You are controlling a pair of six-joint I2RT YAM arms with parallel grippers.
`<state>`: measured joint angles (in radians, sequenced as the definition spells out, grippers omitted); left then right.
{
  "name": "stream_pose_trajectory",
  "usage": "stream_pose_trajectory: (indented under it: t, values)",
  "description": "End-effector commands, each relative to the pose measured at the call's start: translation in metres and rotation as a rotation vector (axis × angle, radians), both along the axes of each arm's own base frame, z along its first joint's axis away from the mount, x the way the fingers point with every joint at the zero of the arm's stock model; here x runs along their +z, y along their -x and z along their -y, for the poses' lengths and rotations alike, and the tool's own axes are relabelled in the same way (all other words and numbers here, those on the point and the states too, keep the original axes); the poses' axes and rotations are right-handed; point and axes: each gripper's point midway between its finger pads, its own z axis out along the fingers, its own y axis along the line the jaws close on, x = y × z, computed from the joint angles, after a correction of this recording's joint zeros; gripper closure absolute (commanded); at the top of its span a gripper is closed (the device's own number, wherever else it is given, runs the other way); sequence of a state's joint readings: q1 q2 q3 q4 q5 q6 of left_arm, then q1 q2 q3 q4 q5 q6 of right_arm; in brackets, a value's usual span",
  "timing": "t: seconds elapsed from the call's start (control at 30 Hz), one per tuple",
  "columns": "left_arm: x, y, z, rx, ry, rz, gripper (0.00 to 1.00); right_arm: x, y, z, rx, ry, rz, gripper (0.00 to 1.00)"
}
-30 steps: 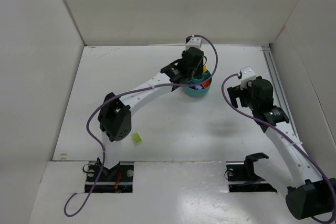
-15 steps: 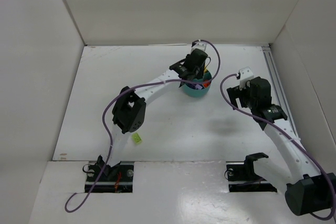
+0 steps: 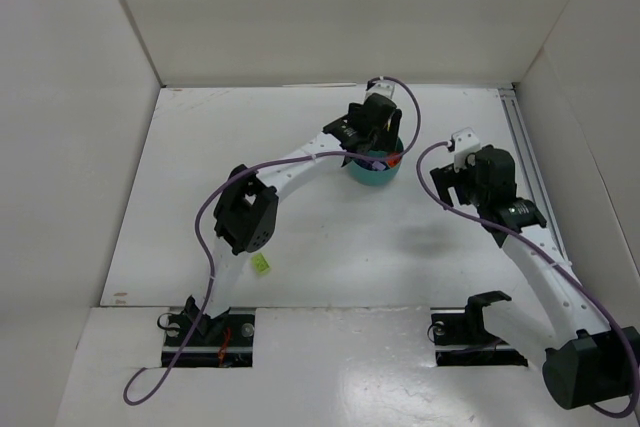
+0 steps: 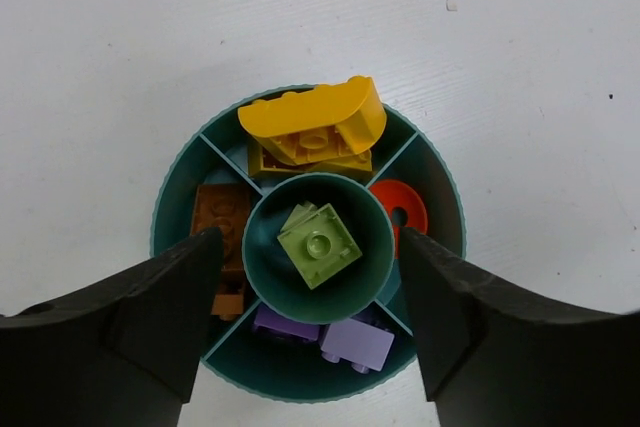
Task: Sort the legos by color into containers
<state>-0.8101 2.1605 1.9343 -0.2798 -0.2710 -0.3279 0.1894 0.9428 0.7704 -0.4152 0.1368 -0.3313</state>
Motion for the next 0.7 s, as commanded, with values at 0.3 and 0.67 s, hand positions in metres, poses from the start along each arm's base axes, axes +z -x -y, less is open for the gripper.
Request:
stream_pose_trajectory:
  t: [0.3,0.67]
  values:
    - [0.135,0.05,-0.122,0.286,0.127,0.191,0.0,0.045,-0.008,-0.057,0.325,-0.085,0.21,0.0]
    - [0.063,0.188,-0.29,0.678,0.294,-0.01,0.0,-0.001,0.067,-0.279,0.723,-0.221,0.065,0.0]
